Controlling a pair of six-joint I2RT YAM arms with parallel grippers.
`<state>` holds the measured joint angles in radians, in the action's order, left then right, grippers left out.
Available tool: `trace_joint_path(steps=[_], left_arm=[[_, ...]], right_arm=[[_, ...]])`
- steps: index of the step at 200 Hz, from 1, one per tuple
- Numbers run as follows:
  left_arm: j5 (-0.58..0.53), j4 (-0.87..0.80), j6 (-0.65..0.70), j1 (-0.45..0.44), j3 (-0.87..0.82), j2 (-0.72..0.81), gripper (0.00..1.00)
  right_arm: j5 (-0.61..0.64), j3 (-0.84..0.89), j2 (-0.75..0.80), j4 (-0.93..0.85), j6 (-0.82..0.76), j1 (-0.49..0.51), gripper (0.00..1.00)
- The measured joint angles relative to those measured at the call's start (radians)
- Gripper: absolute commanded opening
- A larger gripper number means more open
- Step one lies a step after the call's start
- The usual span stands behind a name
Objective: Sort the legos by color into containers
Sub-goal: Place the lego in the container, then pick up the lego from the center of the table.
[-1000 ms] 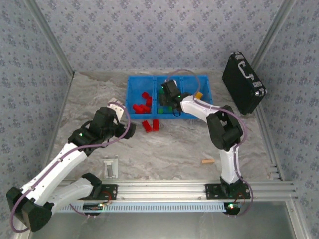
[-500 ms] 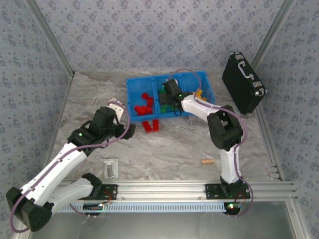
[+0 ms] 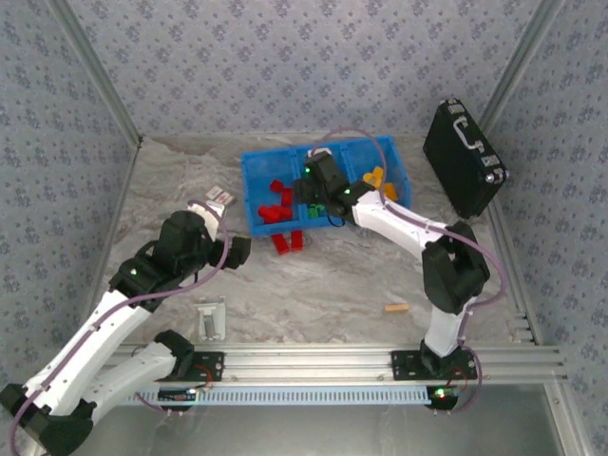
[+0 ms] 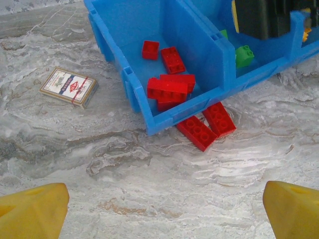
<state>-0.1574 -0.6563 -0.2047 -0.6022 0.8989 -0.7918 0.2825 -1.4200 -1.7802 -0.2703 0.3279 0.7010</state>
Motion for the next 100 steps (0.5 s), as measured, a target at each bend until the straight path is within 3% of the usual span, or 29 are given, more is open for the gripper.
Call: trace_joint_path(steps=[58,100], left_arm=[[0.005,-0.003,-0.006,0.000,0.000,0.019,1.00],[0.008,-0.006,-0.006,0.000,0.000,0.025,1.00]], right_arm=[[0.018,0.134,0.072,-0.109,0.085,0.157,0.70],[0.021,0.166,0.066,-0.160,0.145,0.193,0.67]])
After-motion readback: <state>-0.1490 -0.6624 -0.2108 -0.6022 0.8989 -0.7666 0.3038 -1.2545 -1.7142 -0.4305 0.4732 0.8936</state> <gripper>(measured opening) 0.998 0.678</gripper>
